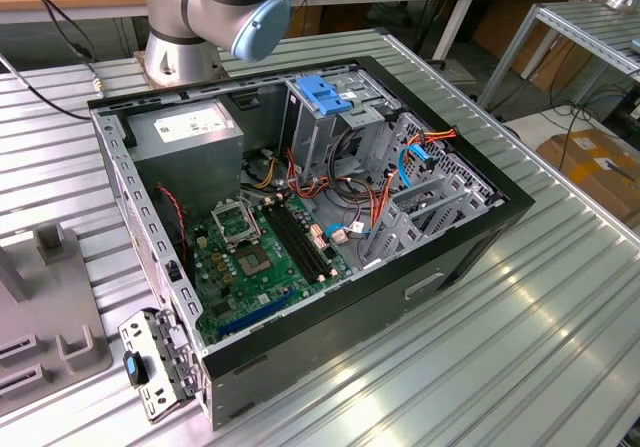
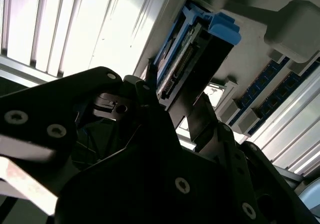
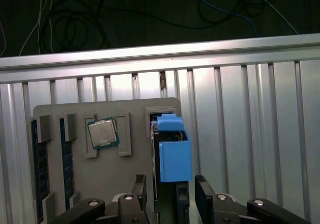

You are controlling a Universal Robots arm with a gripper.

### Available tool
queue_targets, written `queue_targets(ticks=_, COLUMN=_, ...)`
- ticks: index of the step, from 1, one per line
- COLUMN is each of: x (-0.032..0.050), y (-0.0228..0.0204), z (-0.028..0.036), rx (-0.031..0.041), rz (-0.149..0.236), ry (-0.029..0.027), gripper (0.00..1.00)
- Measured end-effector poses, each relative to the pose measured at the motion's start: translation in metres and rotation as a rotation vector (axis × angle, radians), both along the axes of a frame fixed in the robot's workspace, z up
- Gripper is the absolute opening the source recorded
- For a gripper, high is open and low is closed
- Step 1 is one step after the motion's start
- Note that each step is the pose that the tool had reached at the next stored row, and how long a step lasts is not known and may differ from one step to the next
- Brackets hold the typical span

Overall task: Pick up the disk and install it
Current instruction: 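Pick up the disk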

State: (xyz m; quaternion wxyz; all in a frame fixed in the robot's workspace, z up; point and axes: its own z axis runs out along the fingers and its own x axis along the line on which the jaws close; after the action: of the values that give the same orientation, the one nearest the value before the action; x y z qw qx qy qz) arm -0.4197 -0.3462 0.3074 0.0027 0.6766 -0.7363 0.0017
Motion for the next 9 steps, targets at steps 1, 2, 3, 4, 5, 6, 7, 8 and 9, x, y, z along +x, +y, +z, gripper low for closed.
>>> queue_targets(ticks=1, x=0.0, y=0.0, z=0.0, rx=0.0002, rz=0.0, ry=0.0001, gripper=0.51)
queue_targets(ticks=2, x=0.0, y=0.0, z=0.0, rx=0.0005, rz=0.0, ry=0.0001, gripper=0.5)
queue_targets(ticks=3, x=0.0, y=0.0, z=0.0, rx=0.0008, rz=0.0, ry=0.0, gripper=0.43)
queue_targets(ticks=4, x=0.0, y=0.0, z=0.0001, rx=0.0009, rz=0.0, ry=0.0002, gripper=0.36)
queue_targets(ticks=5, x=0.0, y=0.0, z=0.0001, rx=0.0011, rz=0.0, ry=0.0002, gripper=0.35)
queue_targets(ticks=6, x=0.0, y=0.0, z=0.0, rx=0.0015, rz=0.0, ry=0.0, gripper=0.35)
queue_targets(ticks=7, x=0.0, y=0.0, z=0.0, rx=0.0018, rz=0.0, ry=0.0, gripper=0.35)
queue_targets(ticks=8, x=0.0, y=0.0, z=0.0, rx=0.0021, rz=0.0, ry=0.0, gripper=0.35)
queue_targets(ticks=9, x=0.0, y=0.0, z=0.0, rx=0.0023, rz=0.0, ry=0.0, gripper=0.35)
